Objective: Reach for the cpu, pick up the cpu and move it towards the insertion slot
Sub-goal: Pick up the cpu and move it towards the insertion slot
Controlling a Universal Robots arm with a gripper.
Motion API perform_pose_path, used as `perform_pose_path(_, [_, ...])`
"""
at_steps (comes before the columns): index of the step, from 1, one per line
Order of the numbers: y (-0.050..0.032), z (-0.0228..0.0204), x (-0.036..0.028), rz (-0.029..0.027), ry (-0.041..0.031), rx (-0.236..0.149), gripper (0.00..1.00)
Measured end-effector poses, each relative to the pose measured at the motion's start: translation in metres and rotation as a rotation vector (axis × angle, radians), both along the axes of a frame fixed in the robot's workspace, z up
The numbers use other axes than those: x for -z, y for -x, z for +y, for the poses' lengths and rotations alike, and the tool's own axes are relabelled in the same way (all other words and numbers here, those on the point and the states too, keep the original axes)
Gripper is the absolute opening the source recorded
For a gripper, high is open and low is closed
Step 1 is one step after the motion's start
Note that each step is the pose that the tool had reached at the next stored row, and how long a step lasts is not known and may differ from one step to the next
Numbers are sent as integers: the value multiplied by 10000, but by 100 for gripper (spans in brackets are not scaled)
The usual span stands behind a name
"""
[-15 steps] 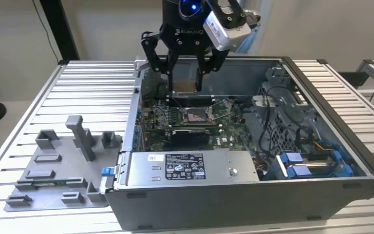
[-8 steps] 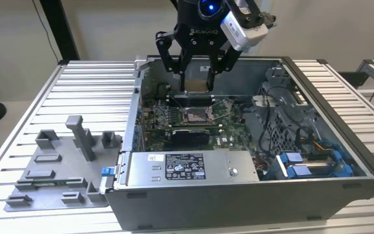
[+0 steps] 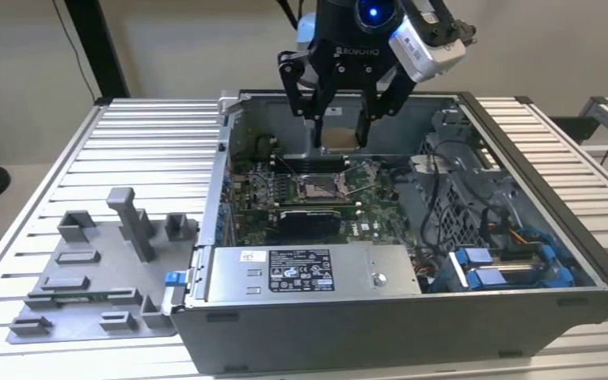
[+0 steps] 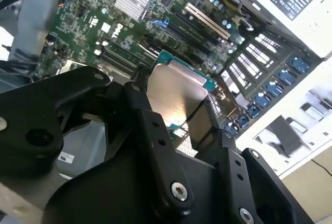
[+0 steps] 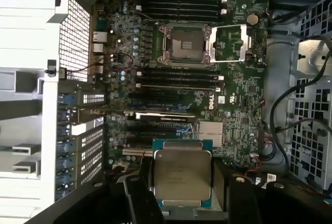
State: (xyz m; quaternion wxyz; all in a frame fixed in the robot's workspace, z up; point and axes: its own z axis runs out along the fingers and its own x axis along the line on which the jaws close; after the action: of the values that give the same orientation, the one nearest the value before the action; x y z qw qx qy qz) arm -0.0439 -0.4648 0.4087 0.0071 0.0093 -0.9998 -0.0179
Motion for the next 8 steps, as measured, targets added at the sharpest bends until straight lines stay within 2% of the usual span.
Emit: perform_pose_path(8, [-227,0,0,4,0,-1,0])
